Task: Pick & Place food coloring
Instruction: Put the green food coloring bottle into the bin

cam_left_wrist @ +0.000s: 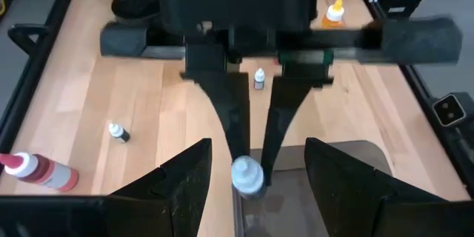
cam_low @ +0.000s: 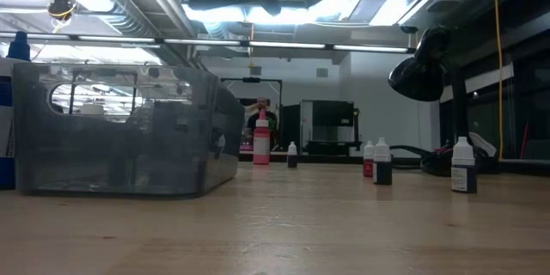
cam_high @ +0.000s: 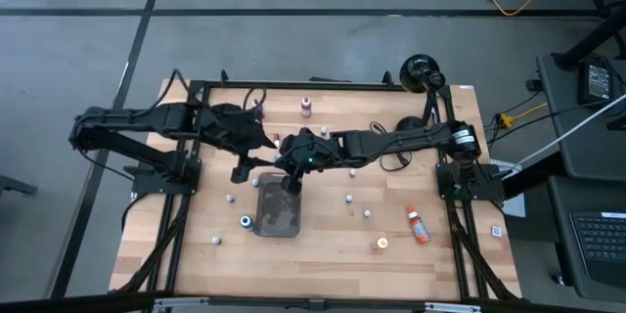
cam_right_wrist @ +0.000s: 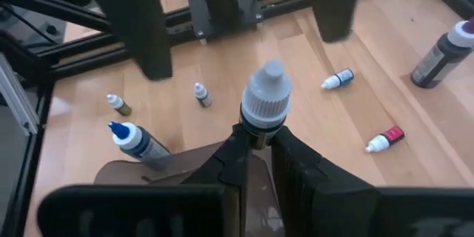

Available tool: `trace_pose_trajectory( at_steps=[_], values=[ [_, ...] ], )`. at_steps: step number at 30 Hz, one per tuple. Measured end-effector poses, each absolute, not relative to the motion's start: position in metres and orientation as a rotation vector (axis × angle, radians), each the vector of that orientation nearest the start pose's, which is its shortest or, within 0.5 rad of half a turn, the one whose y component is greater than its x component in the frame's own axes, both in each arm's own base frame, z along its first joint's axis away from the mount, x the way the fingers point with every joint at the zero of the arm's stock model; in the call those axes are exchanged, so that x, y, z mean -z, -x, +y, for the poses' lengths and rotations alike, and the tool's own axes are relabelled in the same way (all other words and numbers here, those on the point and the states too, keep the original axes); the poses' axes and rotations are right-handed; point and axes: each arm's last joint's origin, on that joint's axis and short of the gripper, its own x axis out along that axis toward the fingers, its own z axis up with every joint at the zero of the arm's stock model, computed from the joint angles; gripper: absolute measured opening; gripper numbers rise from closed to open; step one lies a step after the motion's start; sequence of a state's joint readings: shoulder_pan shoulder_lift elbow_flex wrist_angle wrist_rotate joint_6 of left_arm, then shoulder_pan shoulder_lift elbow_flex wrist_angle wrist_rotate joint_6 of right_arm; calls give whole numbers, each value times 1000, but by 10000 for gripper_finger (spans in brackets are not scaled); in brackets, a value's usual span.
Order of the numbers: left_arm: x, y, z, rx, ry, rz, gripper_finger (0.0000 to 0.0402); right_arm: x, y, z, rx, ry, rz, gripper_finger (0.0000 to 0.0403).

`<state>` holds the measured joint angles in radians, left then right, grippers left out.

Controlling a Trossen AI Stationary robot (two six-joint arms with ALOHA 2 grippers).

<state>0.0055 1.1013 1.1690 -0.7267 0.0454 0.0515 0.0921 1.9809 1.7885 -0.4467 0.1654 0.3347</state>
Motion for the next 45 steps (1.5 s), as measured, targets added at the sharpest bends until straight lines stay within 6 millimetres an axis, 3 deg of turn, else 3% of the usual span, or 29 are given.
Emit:
trace_pose_trajectory(
  at_steps=[16, 23, 36, 45],
  values=[
    [-336, -235, 0, 26, -33, 779, 212, -299, -453, 37, 174, -239, 620, 51],
    [-338, -233, 0, 5, -3, 772, 210, -299, -453, 38, 174, -237, 625, 51],
    [-338, -231, 0, 14, 21, 780, 120, -299, -453, 38, 172, -236, 625, 51],
    [-330, -239, -1, 44, 40, 820, 95, -299, -452, 40, 169, -235, 632, 51]
  ],
)
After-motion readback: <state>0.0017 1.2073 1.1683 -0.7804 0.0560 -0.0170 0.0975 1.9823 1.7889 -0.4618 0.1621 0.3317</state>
